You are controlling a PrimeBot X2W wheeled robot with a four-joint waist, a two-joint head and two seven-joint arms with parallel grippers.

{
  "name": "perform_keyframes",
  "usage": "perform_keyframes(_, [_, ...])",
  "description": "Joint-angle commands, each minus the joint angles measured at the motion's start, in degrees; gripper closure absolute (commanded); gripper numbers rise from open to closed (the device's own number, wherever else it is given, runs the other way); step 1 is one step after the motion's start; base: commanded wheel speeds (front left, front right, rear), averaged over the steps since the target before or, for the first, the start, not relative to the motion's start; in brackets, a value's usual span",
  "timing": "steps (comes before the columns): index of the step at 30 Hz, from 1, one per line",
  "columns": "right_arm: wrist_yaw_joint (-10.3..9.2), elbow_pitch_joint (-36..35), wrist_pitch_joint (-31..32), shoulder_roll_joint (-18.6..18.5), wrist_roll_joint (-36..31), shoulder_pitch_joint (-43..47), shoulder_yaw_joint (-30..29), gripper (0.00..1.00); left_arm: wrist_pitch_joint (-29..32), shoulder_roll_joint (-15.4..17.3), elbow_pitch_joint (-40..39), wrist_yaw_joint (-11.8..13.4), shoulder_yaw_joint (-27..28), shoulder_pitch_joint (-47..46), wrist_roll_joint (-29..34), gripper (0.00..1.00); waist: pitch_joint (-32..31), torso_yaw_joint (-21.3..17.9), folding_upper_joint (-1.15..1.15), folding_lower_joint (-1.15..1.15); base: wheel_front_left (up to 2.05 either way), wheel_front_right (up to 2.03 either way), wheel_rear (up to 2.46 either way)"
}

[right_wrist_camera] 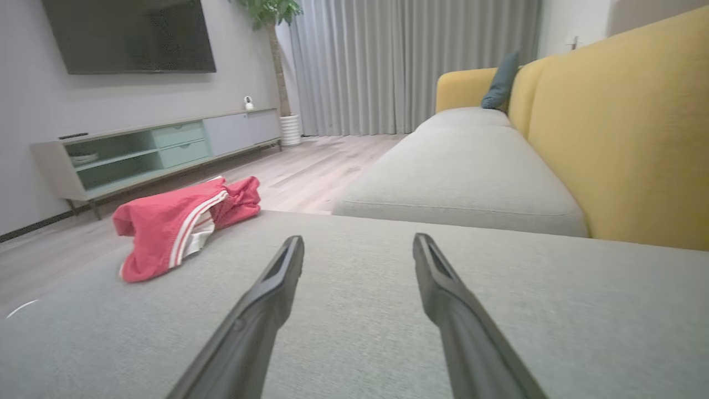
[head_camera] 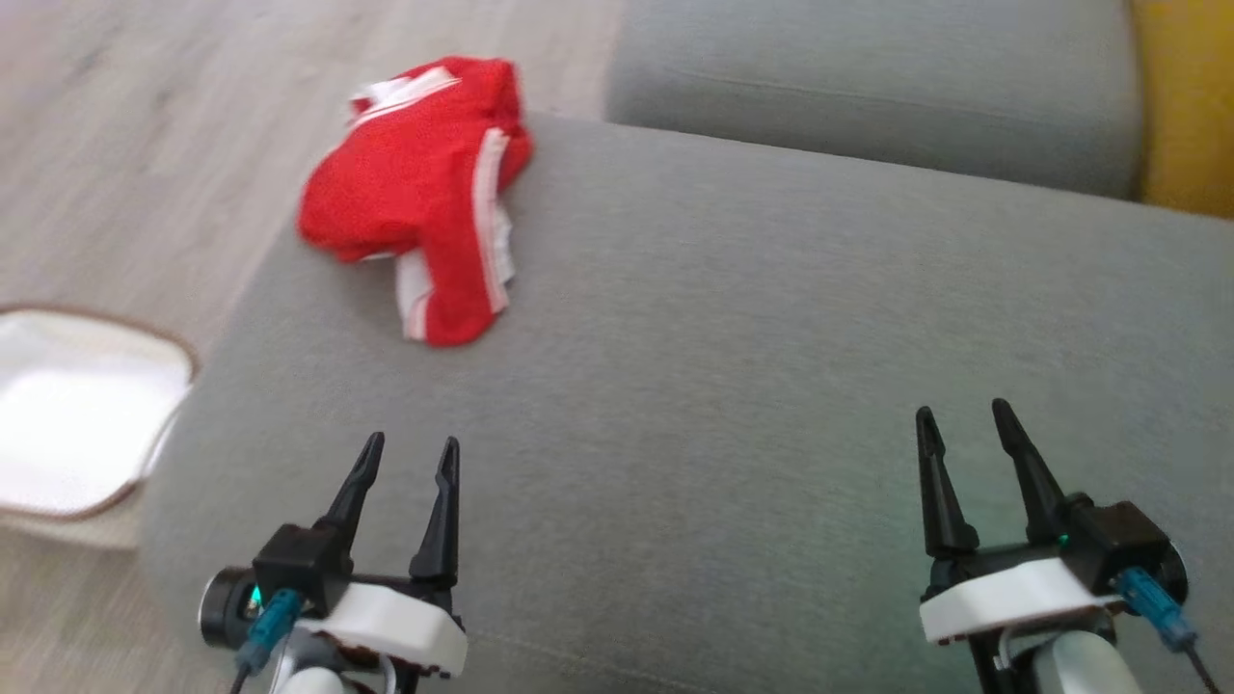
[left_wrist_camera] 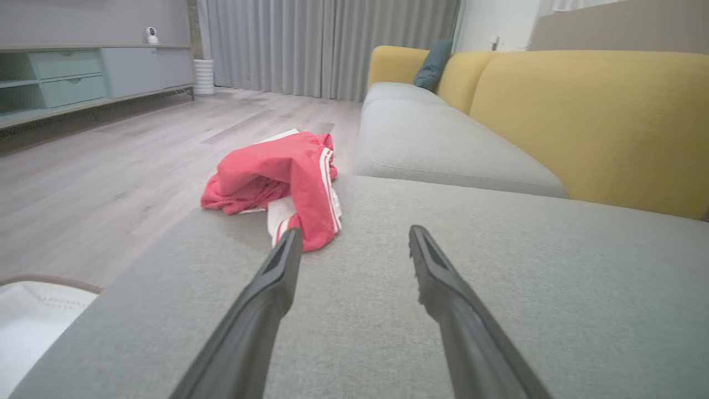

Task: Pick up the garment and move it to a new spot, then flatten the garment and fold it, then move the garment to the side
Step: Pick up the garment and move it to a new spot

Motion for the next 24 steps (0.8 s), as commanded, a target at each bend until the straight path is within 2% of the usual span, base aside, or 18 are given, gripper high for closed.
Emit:
perform_keyframes(1, [0.43,-1.97,-0.63,-0.46,0.42,-1.49,1.44,0.0,-0.71,0.36,-1.87,0.14,1.81,-2.16,0.22,0.0,-0.04,4.04,0.0,0.0,0.0,0.0,0.0])
perform_keyframes(2, [0.43,-2.0,-0.63,-0.46,0.52,-1.52,1.54,0.0,-0.71,0.36,-1.83,0.0,1.87,-2.08,0.32,0.0,-0.03,6.26,0.0,0.0,0.0,0.0,0.0])
perform_keyframes(4, [0.43,-1.99,-0.63,-0.46,0.58,-1.57,1.75,0.0,-0.71,0.36,-1.86,-0.13,1.94,-1.99,0.38,0.0,-0.03,8.1,0.0,0.0,0.0,0.0,0.0])
perform_keyframes(12, [0.43,-1.79,-0.63,-0.46,0.84,-1.9,2.38,0.0,-0.71,0.36,-2.3,-0.26,2.2,-1.63,0.41,0.0,0.23,11.83,0.0,0.0,0.0,0.0,0.0])
perform_keyframes(17, [0.43,-1.7,-0.63,-0.46,0.71,-2.23,2.83,0.0,-0.71,0.36,-2.59,0.02,2.58,-1.48,0.23,0.0,0.55,12.07,0.0,0.0,0.0,0.0,0.0])
perform_keyframes(21, [0.43,-1.71,-0.63,-0.46,0.34,-2.46,2.82,0.0,-0.71,0.36,-3.03,0.39,3.05,-1.39,0.08,0.0,1.16,11.03,0.0,0.0,0.0,0.0,0.0])
perform_keyframes(24, [0.43,-1.79,-0.63,-0.46,-0.11,-2.63,2.63,0.0,-0.71,0.56,-2.83,-0.23,3.07,-2.29,0.7,0.0,2.02,9.95,0.0,0.0,0.0,0.0,0.0])
